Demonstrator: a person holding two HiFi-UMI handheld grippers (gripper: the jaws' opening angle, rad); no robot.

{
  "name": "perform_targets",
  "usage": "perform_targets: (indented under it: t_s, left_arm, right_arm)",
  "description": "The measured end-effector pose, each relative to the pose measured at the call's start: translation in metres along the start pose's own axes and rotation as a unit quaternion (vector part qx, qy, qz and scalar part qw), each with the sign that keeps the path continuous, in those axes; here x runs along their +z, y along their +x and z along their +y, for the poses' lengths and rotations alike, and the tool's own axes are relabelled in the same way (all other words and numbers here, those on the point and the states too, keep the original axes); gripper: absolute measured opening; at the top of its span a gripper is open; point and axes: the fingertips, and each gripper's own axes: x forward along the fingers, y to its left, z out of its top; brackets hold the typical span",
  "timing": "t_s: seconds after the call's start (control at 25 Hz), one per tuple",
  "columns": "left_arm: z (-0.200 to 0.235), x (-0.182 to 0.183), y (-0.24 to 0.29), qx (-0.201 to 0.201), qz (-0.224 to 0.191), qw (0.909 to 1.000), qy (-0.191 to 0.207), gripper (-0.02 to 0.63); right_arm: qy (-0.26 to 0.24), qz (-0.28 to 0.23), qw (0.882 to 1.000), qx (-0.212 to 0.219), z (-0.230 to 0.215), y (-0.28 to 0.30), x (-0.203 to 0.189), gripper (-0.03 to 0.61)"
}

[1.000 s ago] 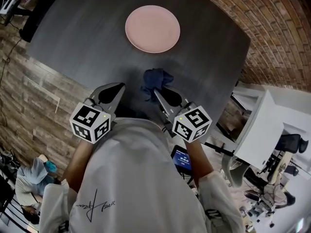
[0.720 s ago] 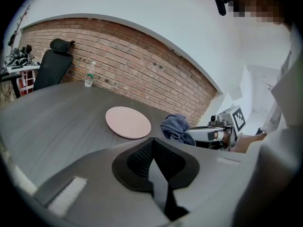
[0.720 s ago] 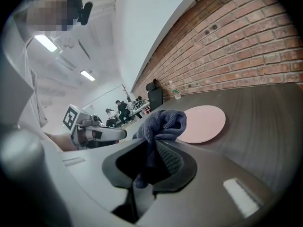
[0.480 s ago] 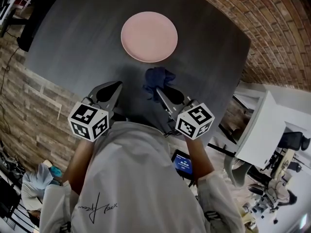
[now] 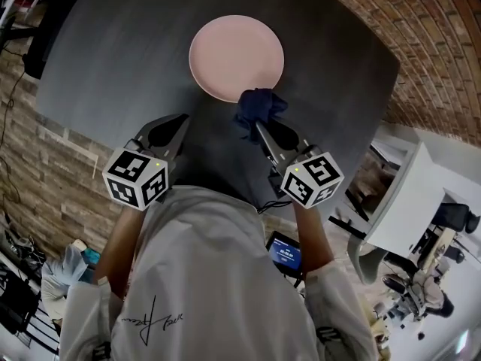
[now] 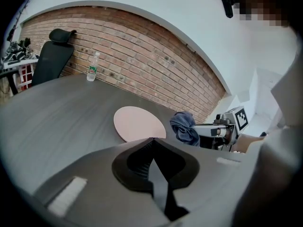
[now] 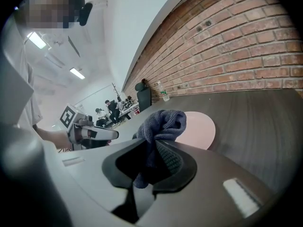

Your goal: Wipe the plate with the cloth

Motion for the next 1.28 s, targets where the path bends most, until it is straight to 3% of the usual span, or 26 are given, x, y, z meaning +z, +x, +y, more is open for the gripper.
perform_targets:
  t_s: [0.48, 1.28]
  left_arm:
    - [0.029, 0.019, 0.04, -0.015, 0.02, 0.9997, -0.007, 0.017]
    - [0.09, 0.021, 0.091, 0.033, 0.063, 0.9968, -0.036, 0.015]
  right_arm:
    - [0.003, 0.017, 0.999, -0.031, -0.039, 0.023, 0.009, 0.057]
    - [-0.006, 0.045, 0.996, -0.072, -0.087, 0.066, 0.016, 0.057]
